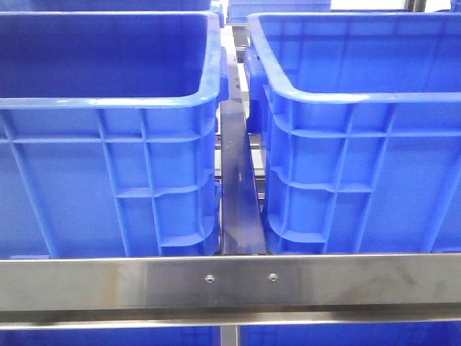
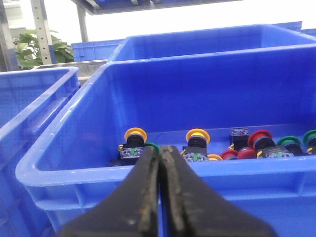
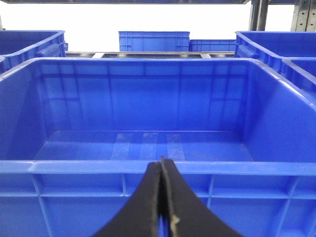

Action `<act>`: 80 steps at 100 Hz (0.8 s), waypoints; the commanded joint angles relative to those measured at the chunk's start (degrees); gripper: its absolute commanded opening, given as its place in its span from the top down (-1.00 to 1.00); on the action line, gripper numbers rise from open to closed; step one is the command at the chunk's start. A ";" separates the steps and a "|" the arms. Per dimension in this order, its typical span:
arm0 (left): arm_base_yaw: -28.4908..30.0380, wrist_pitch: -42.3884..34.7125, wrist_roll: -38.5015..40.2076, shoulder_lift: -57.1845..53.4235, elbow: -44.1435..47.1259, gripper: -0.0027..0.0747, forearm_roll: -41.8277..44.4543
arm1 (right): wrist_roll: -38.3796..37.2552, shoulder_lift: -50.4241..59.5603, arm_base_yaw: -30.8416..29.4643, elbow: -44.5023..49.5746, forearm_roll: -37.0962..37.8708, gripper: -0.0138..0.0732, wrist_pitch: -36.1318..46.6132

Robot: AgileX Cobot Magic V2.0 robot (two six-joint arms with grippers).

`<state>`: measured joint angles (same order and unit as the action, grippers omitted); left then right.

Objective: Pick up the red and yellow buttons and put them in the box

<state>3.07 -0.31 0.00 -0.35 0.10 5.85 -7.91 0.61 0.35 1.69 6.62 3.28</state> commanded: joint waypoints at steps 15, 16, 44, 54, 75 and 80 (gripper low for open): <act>0.23 -4.10 0.40 -1.71 1.23 0.98 -0.58 | 0.17 1.32 0.06 -0.97 0.01 0.83 4.71; 0.23 -3.97 0.40 -1.71 1.06 0.98 -0.58 | 0.17 1.32 0.06 -0.97 0.01 0.83 4.71; 0.23 10.70 0.40 2.13 -11.79 0.98 -0.58 | 0.17 1.32 0.06 -0.97 0.01 0.83 4.71; 0.23 14.40 0.40 7.68 -17.28 0.98 -0.58 | 0.17 1.32 0.06 -0.97 0.01 0.83 4.71; 0.23 18.17 0.40 24.10 -28.61 0.97 -0.58 | 0.17 1.32 0.06 -0.97 0.01 0.83 4.71; 0.23 19.33 0.40 28.50 -31.44 0.92 -0.58 | 0.17 1.32 0.06 -0.97 0.01 0.83 4.71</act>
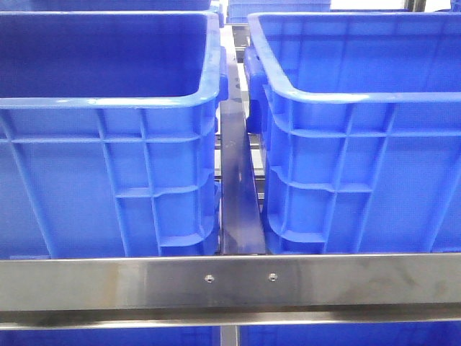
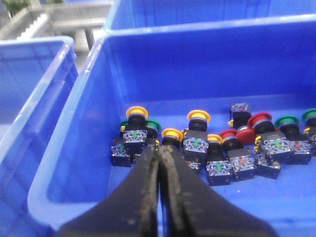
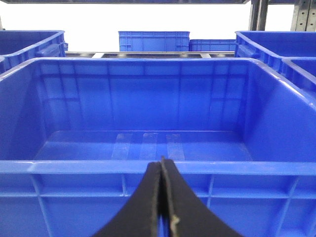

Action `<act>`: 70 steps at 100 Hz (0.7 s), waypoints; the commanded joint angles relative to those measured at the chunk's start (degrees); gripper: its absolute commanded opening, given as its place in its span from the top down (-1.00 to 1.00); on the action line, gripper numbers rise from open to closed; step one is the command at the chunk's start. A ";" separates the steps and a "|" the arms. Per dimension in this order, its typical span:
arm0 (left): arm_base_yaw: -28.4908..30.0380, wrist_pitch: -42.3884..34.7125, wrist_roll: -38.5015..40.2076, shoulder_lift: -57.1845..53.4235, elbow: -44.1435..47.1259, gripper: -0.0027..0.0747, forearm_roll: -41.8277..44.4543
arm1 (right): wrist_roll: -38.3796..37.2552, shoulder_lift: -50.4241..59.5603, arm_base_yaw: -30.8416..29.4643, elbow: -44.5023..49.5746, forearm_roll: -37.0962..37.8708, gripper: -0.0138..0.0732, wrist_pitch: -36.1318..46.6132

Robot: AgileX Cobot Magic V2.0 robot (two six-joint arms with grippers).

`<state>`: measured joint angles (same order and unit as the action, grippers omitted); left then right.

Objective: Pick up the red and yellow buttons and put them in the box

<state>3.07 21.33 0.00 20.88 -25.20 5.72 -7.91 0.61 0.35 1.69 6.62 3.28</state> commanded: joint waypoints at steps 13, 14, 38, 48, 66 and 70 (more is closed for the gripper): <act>0.23 -1.46 0.40 18.76 -13.13 0.31 -0.81 | 0.17 1.32 0.06 -0.97 0.01 0.83 4.71; 0.23 -1.46 0.40 19.99 -13.88 0.26 -0.90 | 0.17 1.32 0.06 -0.97 0.01 0.83 4.71; -1.30 2.79 0.40 39.53 -27.22 -0.63 -1.30 | 0.17 1.32 0.06 -0.97 0.01 0.83 4.71; -3.56 6.39 0.00 47.07 -32.77 -0.63 -1.18 | 0.17 1.32 0.06 -0.97 0.01 0.83 4.71; -5.70 15.30 0.00 58.55 -41.46 -0.62 -0.69 | 0.17 1.32 0.06 -0.97 0.01 0.83 4.71; -6.00 17.51 0.00 61.13 -43.49 -0.62 -0.69 | 0.17 1.32 0.06 -0.97 0.01 0.83 4.71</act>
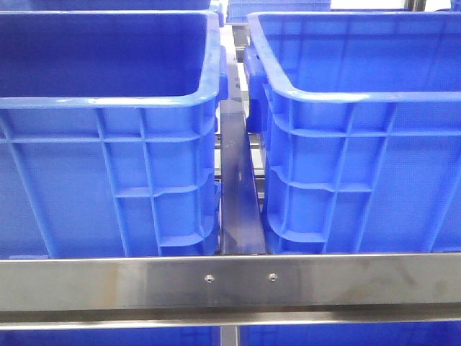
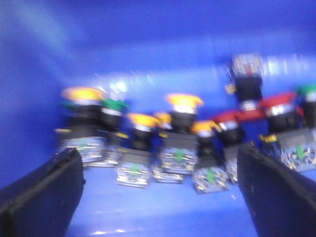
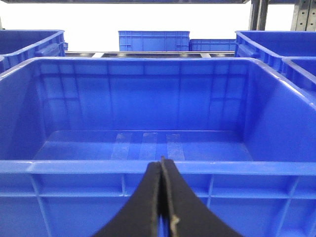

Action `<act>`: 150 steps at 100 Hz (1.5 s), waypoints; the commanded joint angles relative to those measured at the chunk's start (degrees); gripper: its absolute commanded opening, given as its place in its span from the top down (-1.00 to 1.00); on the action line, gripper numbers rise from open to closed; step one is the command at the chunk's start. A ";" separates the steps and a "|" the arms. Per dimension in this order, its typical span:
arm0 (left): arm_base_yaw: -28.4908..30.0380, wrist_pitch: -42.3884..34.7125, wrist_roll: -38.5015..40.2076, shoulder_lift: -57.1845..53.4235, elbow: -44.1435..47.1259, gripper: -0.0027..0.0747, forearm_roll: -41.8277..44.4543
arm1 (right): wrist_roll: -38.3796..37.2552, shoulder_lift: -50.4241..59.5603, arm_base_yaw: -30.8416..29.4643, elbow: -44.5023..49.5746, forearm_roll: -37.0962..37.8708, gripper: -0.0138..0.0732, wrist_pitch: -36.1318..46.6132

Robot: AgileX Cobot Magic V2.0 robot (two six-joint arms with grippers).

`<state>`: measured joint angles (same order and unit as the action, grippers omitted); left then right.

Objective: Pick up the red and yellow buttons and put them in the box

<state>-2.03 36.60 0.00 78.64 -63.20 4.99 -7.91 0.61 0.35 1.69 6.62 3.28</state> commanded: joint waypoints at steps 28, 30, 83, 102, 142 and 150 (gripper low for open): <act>-1.15 9.26 0.40 16.09 -14.57 -0.62 0.05 | 0.17 1.32 0.06 -0.97 0.01 0.83 4.71; -1.15 9.26 0.40 16.52 -14.93 -0.62 0.05 | 0.17 1.32 0.06 -0.97 0.01 0.83 4.71; -1.15 9.87 0.40 23.64 -18.02 0.06 0.05 | 0.17 1.32 0.06 -0.97 0.01 0.83 4.71; -1.15 9.75 0.00 23.28 -18.02 0.67 0.15 | 0.17 1.32 0.06 -0.97 0.01 0.83 4.71; -1.15 8.43 -20.24 11.44 -13.74 0.69 -18.79 | 0.17 1.32 0.06 -0.97 0.01 0.83 4.71; -1.15 9.32 -28.54 8.57 -12.14 0.69 -26.11 | 0.17 1.32 0.06 -0.97 0.01 0.83 4.71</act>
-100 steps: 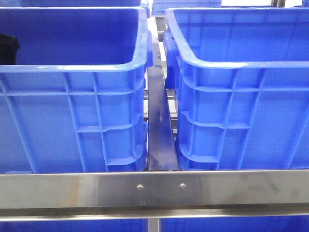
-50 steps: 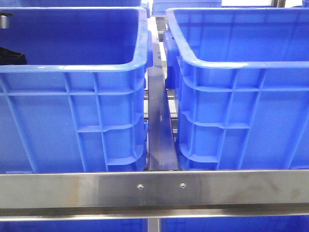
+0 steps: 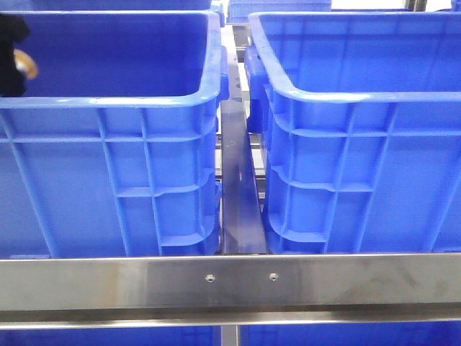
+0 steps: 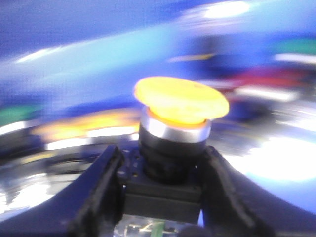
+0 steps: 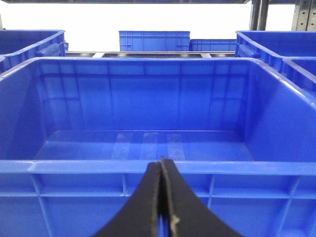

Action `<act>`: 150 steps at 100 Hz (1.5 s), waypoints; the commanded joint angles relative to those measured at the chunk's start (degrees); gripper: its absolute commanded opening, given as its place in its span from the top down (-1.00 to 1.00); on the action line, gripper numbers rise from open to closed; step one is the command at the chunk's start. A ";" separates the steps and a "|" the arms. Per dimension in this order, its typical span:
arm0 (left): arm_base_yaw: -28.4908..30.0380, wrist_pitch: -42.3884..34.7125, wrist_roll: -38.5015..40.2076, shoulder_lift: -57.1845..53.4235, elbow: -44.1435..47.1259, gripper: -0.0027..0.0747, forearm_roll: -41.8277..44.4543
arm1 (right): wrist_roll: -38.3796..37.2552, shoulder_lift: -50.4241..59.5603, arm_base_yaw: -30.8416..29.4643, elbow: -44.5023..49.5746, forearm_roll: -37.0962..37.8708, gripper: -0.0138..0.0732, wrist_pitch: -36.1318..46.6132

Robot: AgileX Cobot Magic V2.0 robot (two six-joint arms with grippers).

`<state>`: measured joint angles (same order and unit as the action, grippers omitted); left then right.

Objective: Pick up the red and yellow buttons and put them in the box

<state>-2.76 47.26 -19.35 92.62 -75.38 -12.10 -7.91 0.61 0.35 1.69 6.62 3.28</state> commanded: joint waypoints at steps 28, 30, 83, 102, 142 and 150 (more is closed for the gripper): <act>-0.83 10.92 -32.25 -9.32 0.65 0.69 -30.15 | 0.17 1.32 0.06 -0.97 0.01 0.83 5.02; -1.08 11.83 -33.13 -9.32 0.65 0.69 -30.96 | 0.17 1.32 0.06 -0.97 0.01 0.83 5.22; -19.59 12.44 -35.75 -9.32 -1.82 0.69 -32.47 | -0.03 -14.85 8.16 -23.60 -2.42 0.83 -17.61; -23.61 10.16 -35.75 -9.21 -1.94 0.69 -32.47 | -0.03 -26.65 14.41 -32.26 -8.44 0.42 -20.57; -24.29 10.05 -35.75 -9.21 -1.94 0.69 -32.47 | 0.02 -47.91 27.31 -49.24 -28.40 -0.66 -25.00; -24.29 10.05 -35.75 -9.21 -1.94 0.69 -32.47 | 0.02 -51.77 29.23 -52.67 -32.33 -0.64 -25.95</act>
<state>-26.64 58.85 -55.26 85.59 -75.33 -41.09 -7.91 -48.05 28.05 -46.08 -20.88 -25.29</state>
